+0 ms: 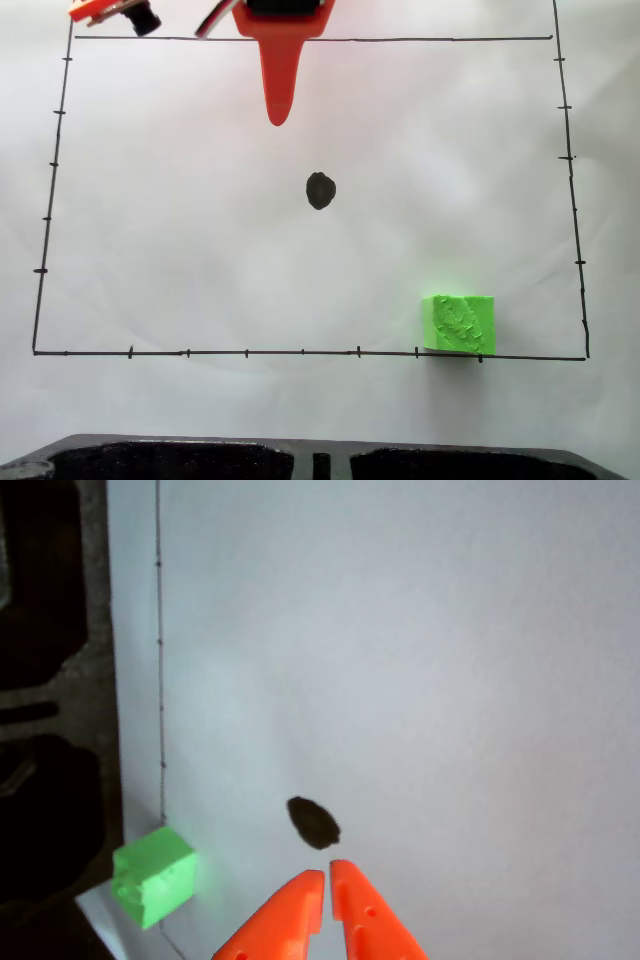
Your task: Grasp the colored block, Place it on the black dot, and then return the arm to the default position.
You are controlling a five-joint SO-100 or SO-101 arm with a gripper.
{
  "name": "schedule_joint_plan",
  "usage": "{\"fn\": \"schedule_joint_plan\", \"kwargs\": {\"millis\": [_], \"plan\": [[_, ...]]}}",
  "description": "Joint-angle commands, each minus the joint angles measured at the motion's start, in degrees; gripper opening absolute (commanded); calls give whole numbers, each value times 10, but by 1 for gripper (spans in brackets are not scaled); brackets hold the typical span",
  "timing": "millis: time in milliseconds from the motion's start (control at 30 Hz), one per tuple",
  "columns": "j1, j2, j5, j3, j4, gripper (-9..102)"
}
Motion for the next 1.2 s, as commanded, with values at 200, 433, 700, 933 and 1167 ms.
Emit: {"fn": "schedule_joint_plan", "kwargs": {"millis": [200,433,700,933,1167], "plan": [[2,7,-1,-3,-3,0],[-7,-5,-8,-6,-8,0],[-14,-141,19,-91,5,0],[-33,-358,88,-282,54,0],[-62,-540,179,-470,113,0]]}}
